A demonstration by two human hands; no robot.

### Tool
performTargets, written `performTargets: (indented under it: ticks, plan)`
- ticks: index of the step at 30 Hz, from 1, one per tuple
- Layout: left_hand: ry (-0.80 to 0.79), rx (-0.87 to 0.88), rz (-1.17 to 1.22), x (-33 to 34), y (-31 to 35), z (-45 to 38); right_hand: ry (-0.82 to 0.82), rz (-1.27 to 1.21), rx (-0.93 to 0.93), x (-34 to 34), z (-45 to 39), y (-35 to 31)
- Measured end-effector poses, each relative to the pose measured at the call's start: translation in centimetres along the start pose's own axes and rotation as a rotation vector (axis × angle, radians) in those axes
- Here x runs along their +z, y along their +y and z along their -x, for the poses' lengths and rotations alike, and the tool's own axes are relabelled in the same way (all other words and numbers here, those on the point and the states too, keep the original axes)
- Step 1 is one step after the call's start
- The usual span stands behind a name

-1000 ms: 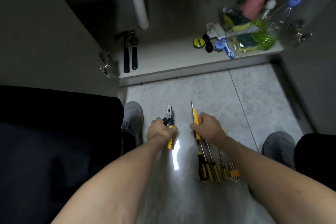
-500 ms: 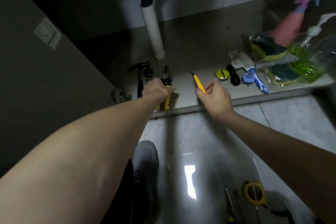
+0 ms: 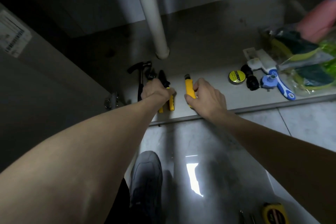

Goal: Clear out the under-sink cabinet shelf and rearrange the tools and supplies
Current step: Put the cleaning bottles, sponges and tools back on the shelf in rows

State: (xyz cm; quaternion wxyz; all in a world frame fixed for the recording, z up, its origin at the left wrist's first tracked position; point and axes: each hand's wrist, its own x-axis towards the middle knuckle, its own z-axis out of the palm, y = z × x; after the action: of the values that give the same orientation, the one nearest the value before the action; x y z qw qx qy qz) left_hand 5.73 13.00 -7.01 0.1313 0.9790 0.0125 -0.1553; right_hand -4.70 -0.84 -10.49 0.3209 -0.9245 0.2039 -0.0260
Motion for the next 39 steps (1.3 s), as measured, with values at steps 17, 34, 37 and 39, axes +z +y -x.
performTargets:
  ticks: [17, 34, 37, 39]
  plan:
    - [0.193, 0.128, 0.104, 0.8, -4.0, 1.4, -0.094, -0.124, -0.138, 2.6, 0.5, -2.7]
    - [0.25, 0.289, 0.378, 4.9, -3.9, 14.4, -0.067, -0.092, 0.012, -1.1, 12.2, 3.6]
    - [0.067, 0.276, 0.352, 7.2, -4.5, 19.0, -0.241, 0.007, 0.069, -1.8, 17.2, 6.8]
    - [-0.075, 0.242, 0.291, 8.9, -5.0, 22.2, -0.341, 0.06, 0.099, -2.1, 20.7, 8.7]
